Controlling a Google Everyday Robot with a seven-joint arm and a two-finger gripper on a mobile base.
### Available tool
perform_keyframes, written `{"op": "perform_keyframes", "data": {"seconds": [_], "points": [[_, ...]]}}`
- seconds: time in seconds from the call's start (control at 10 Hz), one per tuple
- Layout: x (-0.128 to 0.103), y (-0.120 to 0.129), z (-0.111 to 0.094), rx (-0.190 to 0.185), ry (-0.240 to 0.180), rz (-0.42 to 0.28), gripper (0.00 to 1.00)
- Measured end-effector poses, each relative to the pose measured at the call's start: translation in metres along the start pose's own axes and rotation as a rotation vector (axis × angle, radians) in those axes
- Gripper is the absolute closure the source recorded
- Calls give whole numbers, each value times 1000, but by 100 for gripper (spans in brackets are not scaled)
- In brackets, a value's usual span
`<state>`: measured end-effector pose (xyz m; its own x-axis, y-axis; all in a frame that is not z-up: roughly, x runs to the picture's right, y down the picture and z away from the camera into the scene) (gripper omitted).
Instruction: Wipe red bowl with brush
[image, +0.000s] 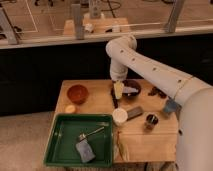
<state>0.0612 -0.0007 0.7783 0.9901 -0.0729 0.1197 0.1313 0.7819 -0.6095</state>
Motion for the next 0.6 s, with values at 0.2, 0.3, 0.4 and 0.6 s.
{"op": "perform_keyframes", "data": {"seconds": [0.2, 0.3, 0.4, 0.6], "points": [[4, 3, 41, -51, -3, 25, 20], [7, 3, 56, -51, -14, 40, 20], [10, 6, 70, -37, -30, 51, 20], [10, 7, 74, -30, -37, 54, 20]]}}
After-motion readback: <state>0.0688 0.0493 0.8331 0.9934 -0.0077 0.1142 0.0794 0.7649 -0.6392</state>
